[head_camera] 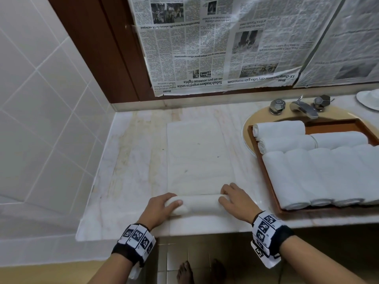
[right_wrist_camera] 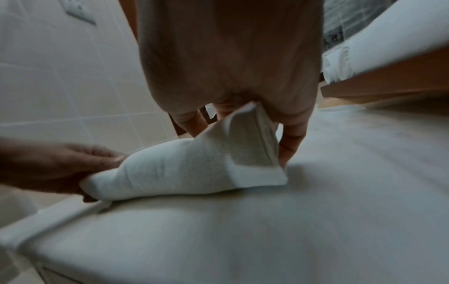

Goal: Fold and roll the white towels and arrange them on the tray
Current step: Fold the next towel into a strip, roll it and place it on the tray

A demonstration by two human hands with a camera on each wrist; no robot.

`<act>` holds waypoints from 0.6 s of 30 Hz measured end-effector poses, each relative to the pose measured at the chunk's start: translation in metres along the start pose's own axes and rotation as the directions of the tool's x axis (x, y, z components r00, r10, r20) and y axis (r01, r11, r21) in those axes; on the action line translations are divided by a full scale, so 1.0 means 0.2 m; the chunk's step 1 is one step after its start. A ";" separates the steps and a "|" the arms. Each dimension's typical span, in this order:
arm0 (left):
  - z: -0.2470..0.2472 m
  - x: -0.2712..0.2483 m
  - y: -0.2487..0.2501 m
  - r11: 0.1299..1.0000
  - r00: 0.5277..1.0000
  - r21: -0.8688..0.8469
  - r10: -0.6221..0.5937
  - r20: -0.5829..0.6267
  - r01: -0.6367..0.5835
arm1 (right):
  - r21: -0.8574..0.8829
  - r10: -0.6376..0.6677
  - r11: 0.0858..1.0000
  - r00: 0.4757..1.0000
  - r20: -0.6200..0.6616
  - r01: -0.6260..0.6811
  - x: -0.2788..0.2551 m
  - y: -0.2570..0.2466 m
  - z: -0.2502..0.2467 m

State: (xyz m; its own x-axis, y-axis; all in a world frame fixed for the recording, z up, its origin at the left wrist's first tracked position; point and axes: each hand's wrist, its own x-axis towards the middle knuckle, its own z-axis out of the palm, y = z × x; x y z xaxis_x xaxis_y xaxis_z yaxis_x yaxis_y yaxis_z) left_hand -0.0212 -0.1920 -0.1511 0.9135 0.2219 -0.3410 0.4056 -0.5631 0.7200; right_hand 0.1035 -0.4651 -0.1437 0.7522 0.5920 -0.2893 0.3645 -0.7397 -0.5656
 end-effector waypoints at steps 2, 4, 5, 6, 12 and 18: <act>0.01 0.00 0.02 0.999 0.998 0.009 -0.050 -0.024 0.050 | -0.148 -0.120 0.984 0.988 -0.100 0.104 -0.01 0.01 0.01; 0.02 0.00 0.04 0.994 0.992 0.006 -0.111 -0.054 0.112 | -0.310 -0.273 0.926 0.949 -0.159 0.215 -0.02 0.02 0.04; 0.02 -0.01 0.05 0.989 0.986 -0.018 -0.146 -0.074 0.145 | -0.351 -0.325 0.901 0.932 -0.162 0.253 -0.04 0.03 0.04; 0.03 -0.01 0.05 0.983 0.978 -0.046 -0.184 -0.100 0.180 | -0.360 -0.353 0.889 0.924 -0.145 0.283 -0.05 0.03 0.05; 0.11 -0.07 0.04 0.978 0.941 0.164 -0.068 -0.332 0.128 | -0.392 -0.292 0.882 0.956 -0.018 0.262 -0.08 0.06 0.04; 0.21 -0.12 0.00 0.964 0.964 0.251 0.141 -0.225 -0.082 | -0.185 -0.108 0.976 0.993 0.049 0.115 0.01 0.02 0.01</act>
State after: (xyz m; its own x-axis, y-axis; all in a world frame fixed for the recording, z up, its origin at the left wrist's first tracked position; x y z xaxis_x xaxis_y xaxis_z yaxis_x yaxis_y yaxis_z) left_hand -0.0450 -0.2313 -0.1674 0.9451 0.3137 -0.0915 0.3079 -0.7614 0.5705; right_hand 0.1064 -0.4665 -0.1482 0.6811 0.6829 -0.2640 0.5435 -0.7132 -0.4427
